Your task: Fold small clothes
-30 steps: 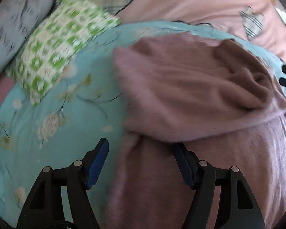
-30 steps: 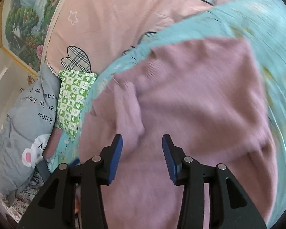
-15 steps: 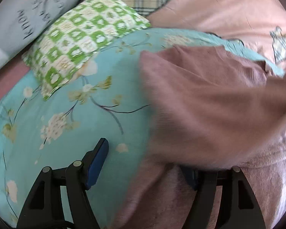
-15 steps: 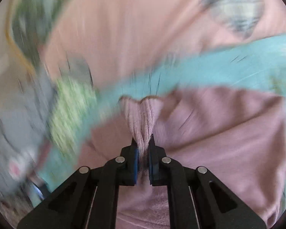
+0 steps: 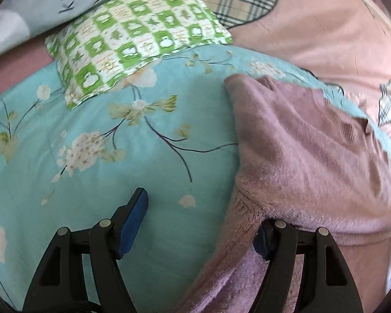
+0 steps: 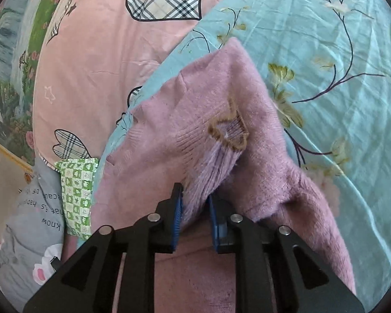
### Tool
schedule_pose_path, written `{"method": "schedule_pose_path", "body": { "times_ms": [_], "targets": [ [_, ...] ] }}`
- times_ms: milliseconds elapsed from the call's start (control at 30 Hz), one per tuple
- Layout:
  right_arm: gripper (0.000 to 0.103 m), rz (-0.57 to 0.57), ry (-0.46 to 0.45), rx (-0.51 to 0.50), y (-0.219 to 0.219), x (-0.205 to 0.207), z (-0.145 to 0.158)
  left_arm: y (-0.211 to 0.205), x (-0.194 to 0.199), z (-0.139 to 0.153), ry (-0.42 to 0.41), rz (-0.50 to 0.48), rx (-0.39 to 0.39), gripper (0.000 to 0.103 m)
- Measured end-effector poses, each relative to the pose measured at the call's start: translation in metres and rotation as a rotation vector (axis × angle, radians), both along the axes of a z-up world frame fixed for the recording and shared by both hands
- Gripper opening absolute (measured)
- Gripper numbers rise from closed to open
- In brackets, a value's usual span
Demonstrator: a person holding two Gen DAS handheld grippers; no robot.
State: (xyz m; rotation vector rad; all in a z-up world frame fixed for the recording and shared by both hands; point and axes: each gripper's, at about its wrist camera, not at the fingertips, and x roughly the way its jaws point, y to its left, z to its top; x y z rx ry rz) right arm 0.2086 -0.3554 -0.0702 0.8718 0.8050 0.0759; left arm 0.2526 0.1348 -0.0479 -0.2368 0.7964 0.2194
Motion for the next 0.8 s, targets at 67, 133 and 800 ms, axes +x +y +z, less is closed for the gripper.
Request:
{"method": "schedule_pose_path", "body": {
  "times_ms": [67, 133, 800],
  "targets": [
    [0.02, 0.017, -0.009, -0.06, 0.005, 0.001, 0.007, 0.004, -0.001, 0.0, -0.008, 0.007, -0.022, 0.073],
    [0.02, 0.026, -0.023, -0.154, 0.01, 0.002, 0.019, 0.008, -0.002, 0.0, -0.016, 0.012, -0.051, 0.073],
    [0.017, 0.031, 0.072, -0.211, -0.006, -0.053, 0.036, 0.01, -0.055, 0.006, 0.043, -0.011, -0.139, 0.081]
  ]
}}
